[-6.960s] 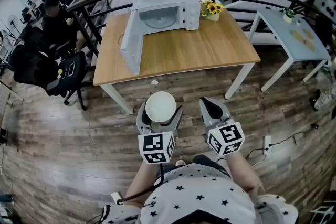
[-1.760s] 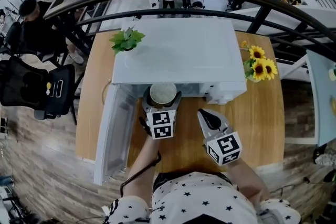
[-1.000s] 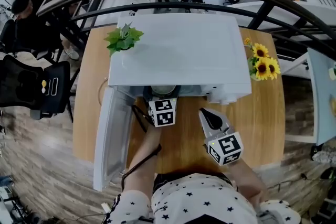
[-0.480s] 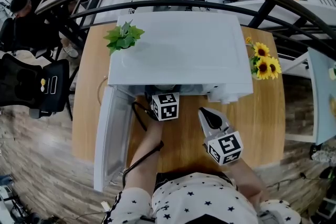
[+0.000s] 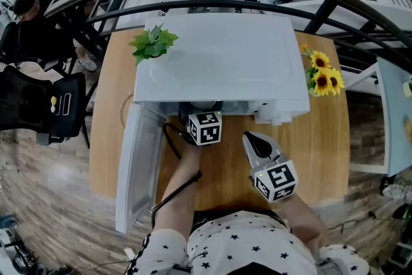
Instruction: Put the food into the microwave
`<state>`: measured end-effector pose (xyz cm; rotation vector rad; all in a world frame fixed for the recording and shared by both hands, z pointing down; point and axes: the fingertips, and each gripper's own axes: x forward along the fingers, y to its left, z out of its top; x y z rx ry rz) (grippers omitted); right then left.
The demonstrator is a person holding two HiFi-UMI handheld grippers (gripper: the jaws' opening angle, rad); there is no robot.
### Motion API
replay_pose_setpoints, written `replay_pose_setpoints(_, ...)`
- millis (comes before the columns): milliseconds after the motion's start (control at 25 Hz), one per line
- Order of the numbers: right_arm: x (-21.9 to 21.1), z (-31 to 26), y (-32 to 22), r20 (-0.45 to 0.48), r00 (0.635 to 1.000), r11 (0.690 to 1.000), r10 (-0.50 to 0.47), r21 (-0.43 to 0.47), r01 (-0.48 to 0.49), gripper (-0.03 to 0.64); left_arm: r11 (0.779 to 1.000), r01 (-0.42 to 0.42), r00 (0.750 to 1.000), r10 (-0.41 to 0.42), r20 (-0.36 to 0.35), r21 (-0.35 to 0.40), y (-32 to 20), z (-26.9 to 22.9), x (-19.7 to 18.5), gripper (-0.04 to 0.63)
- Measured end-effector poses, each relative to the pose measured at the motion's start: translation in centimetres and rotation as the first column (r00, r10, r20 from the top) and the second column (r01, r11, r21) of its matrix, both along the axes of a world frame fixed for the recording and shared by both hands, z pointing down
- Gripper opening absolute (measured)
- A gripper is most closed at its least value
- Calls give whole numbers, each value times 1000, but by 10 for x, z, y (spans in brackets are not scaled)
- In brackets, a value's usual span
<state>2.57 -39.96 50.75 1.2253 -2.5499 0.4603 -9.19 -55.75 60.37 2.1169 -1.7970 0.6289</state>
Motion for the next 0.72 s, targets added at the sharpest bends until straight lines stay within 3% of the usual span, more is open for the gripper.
replay_pose_setpoints(720, 26, -3, 42, 2, 999, 999, 35, 15, -35, 6, 1000, 9, 1000, -10, -18, -26, 31, 0, -1, 493)
